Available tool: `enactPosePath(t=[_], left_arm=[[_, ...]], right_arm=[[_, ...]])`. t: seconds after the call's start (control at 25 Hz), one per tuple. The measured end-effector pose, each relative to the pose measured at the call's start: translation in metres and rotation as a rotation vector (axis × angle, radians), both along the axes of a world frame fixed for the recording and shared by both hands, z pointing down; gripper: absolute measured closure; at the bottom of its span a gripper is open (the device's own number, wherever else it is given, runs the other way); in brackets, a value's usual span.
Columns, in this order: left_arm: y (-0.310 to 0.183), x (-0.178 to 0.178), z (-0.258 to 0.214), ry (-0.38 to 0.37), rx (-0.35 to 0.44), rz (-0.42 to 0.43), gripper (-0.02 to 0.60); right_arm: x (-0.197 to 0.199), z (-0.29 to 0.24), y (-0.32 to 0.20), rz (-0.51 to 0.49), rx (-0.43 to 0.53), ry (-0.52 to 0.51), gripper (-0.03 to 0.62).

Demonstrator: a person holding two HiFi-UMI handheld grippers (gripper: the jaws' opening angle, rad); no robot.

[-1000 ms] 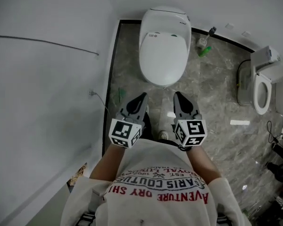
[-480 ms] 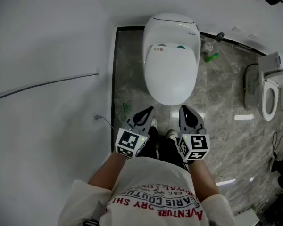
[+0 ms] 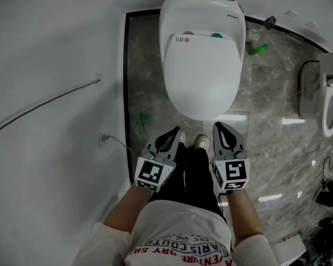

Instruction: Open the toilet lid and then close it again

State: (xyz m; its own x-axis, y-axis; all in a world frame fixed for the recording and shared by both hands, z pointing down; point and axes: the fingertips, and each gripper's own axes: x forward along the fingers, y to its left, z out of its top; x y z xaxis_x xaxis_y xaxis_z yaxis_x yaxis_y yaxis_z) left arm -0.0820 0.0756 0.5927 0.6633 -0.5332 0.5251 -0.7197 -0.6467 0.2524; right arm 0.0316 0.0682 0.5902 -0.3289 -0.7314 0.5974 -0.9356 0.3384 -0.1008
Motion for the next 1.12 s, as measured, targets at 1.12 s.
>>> enactPosePath(t=[1.12], left_arm=[[0.040, 0.048, 0.262, -0.516, 0.285, 0.363, 0.472]], right_arm=[[-0.003, 0.265, 0.066, -0.687, 0.086, 0.734, 0.510]])
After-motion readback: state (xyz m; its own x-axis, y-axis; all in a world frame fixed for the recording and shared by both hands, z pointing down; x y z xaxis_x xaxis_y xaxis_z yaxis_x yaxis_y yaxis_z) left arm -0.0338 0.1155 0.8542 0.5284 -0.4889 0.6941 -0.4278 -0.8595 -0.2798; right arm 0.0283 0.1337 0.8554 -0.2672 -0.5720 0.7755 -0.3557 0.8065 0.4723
